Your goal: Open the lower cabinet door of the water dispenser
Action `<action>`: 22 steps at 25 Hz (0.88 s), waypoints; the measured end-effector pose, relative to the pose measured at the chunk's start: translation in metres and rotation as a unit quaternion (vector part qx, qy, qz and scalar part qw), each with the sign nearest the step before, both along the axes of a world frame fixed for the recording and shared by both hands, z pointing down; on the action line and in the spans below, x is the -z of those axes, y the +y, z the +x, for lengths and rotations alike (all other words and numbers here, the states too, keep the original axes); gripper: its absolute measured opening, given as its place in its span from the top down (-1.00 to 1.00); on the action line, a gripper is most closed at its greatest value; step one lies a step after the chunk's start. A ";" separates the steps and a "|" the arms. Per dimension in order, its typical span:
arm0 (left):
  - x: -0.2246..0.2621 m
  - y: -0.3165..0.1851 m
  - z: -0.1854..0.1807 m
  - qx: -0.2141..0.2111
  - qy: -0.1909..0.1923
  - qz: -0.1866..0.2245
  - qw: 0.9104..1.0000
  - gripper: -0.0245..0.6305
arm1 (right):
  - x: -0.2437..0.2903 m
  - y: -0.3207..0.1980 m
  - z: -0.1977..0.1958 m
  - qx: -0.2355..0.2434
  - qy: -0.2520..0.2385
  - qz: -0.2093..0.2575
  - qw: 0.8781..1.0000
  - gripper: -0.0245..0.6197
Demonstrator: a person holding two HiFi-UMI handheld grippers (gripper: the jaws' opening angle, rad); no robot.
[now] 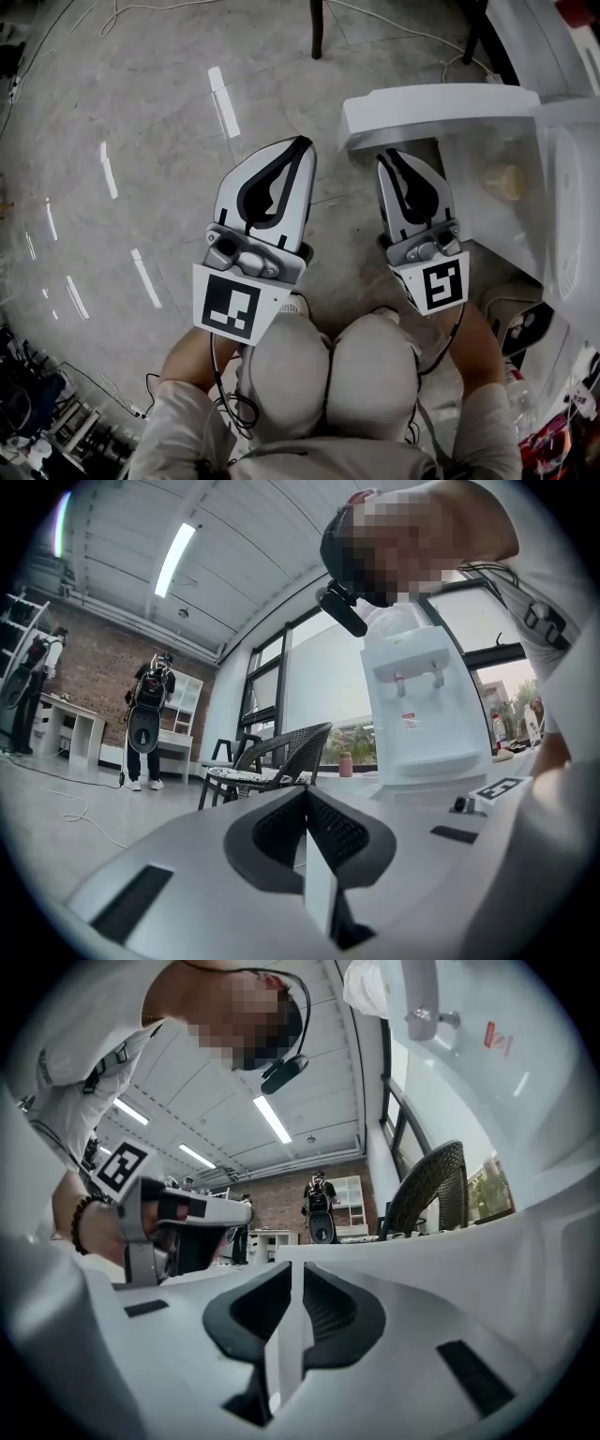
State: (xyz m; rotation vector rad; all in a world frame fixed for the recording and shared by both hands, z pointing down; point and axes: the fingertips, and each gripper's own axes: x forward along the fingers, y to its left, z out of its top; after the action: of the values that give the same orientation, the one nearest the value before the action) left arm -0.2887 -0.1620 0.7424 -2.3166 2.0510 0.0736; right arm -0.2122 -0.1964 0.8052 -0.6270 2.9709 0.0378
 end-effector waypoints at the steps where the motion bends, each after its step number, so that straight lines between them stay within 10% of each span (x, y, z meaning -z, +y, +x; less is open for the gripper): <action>1: 0.001 0.002 -0.001 0.001 0.001 0.001 1.000 0.92 | 0.004 0.003 0.011 -0.005 -0.004 -0.001 1.000 0.78; 10: 0.089 0.031 -0.016 0.027 0.027 -0.004 0.999 0.92 | 0.109 0.017 0.117 -0.089 0.005 -0.099 0.991 0.86; 22: 0.442 0.114 -0.019 0.045 0.020 -0.054 0.997 0.92 | 0.481 0.100 0.197 -0.196 0.053 -0.155 0.967 0.86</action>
State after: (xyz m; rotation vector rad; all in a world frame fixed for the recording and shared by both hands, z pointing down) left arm -0.3081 -0.0482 0.3002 -2.2975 2.2285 0.0059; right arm -0.0152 -0.0960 0.3237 -1.2808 2.9205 -0.3790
